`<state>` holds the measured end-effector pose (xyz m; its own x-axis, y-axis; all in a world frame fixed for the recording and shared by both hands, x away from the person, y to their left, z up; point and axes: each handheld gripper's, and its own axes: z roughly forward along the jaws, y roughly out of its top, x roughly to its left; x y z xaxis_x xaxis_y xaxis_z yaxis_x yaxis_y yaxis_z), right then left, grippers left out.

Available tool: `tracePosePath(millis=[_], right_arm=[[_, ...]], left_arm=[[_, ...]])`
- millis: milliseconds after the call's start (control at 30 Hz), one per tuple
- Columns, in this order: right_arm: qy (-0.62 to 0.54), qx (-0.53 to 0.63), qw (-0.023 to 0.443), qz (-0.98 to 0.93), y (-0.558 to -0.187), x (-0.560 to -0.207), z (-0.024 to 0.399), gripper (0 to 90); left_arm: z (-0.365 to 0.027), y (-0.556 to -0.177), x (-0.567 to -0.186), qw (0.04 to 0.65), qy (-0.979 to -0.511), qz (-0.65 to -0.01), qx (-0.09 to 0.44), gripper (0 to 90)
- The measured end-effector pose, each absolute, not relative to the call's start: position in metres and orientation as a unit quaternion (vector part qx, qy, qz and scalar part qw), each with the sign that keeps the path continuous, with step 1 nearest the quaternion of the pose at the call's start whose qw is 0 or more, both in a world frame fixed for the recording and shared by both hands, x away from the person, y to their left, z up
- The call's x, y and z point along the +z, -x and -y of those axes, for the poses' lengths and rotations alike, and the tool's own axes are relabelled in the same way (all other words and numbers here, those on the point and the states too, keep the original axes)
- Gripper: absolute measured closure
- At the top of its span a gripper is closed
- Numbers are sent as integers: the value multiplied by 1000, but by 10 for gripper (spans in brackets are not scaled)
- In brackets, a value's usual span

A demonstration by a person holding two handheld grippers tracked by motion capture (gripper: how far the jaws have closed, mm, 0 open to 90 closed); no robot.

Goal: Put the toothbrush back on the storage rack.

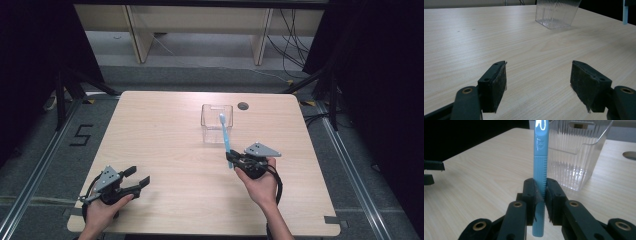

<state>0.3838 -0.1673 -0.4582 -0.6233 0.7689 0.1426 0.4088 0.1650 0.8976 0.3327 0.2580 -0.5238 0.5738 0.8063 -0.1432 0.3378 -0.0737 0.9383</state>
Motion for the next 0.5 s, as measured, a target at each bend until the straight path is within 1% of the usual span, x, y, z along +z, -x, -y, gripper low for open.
tracePosePath(millis=[100,167,233,367,400,467,500], right_arm=[[-394,524,192,-730,-384,-455,170,791],[-400,526,189,-726,-383,-454,171,791],[-396,537,202,-717,-384,-452,172,791],[-403,549,208,-702,-384,-448,174,791],[-396,556,220,-697,-387,-447,175,791],[-394,560,222,-694,-388,-446,175,791],[-395,564,232,-687,-390,-444,175,791]], left_arm=[[-258,-333,-524,544,-700,-408,215,286],[-258,-333,-524,544,-700,-409,215,287],[-258,-333,-524,544,-701,-408,215,286],[-258,-333,-524,544,-701,-409,215,287],[-258,-333,-524,544,-700,-408,215,287],[-258,-333,-524,544,-700,-409,215,287],[-258,-333,-524,544,-700,-409,215,287]])
